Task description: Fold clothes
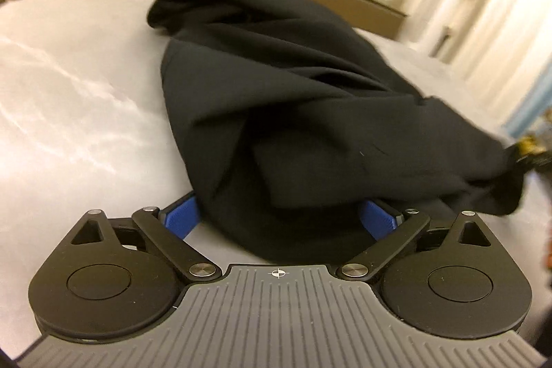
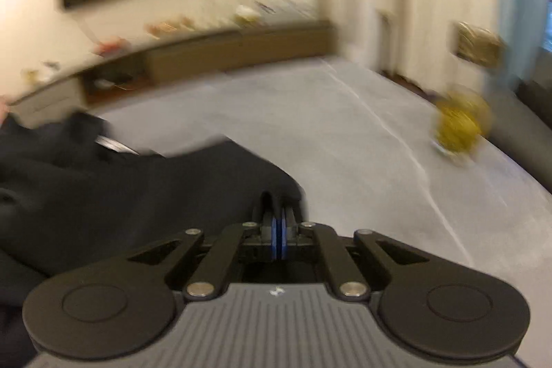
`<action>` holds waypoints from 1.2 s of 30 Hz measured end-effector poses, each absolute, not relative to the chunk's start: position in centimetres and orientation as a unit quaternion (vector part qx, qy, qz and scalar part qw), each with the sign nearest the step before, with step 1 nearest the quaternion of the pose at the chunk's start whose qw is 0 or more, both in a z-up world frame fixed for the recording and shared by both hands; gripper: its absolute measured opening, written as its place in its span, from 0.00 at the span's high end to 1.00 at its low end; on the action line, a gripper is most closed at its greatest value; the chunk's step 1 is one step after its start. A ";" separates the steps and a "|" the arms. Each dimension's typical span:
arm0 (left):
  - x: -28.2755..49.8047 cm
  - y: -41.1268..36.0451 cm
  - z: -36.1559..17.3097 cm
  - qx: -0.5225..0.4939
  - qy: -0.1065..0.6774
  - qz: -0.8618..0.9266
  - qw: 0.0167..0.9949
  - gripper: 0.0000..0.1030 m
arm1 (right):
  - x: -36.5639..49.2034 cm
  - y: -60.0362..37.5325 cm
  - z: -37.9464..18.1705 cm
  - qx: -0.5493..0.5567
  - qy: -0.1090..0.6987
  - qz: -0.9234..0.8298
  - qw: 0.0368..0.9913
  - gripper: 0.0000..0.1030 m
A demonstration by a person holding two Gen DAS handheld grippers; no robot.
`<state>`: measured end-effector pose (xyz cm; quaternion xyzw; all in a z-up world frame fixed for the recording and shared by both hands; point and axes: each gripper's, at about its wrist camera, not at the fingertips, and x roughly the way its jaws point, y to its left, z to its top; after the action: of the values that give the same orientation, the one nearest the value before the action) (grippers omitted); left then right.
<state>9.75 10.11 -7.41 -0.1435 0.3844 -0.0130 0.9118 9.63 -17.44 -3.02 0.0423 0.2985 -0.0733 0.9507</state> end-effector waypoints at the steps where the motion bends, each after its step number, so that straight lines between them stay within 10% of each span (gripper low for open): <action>1: 10.5 9.9 -7.5 -0.143 0.378 -0.010 0.915 0.40 | 9.5 -17.5 -2.7 0.034 0.286 -0.062 0.956 0.97; 2: 11.3 9.8 -7.5 -0.138 0.378 -0.011 0.916 0.89 | 10.0 -17.5 -2.1 0.041 0.279 -0.050 0.958 0.97; 3: 12.1 9.8 -7.4 -0.134 0.382 -0.007 0.915 1.00 | 10.3 -17.7 -1.9 0.057 0.274 -0.039 0.959 0.97; 13: 6.3 11.9 9.3 0.089 0.047 0.062 0.993 1.00 | 6.8 -20.4 2.9 0.162 0.135 0.042 0.977 0.96; 15: 6.0 10.9 7.9 0.132 0.103 0.019 0.986 1.00 | 8.0 -19.5 1.7 0.125 0.188 -0.004 0.974 0.96; 21: 6.1 11.4 -3.6 0.137 0.385 -0.059 0.911 0.83 | 8.5 -19.8 0.4 0.089 0.245 -0.081 0.962 0.92; 24: 4.6 13.6 -3.4 0.088 0.374 -0.037 0.922 0.69 | 7.6 -19.2 1.1 0.074 0.227 -0.094 0.967 0.85; 28: 2.7 16.4 -3.1 0.022 0.359 -0.009 0.933 0.57 | 6.4 -18.5 2.0 0.054 0.203 -0.112 0.971 0.47; 32: 1.2 19.3 -2.5 -0.049 0.340 0.015 0.939 0.21 | 5.1 -17.7 2.9 0.033 0.179 -0.130 0.975 0.39; 36: 4.9 18.2 -1.8 -0.161 0.342 -0.057 0.924 0.13 | 5.4 -16.3 1.8 0.025 0.194 -0.113 0.974 0.35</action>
<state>4.89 18.18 -1.75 -0.1610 0.3416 -0.0571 0.9242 5.35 -16.32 1.78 0.0248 0.1944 -0.1127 0.9741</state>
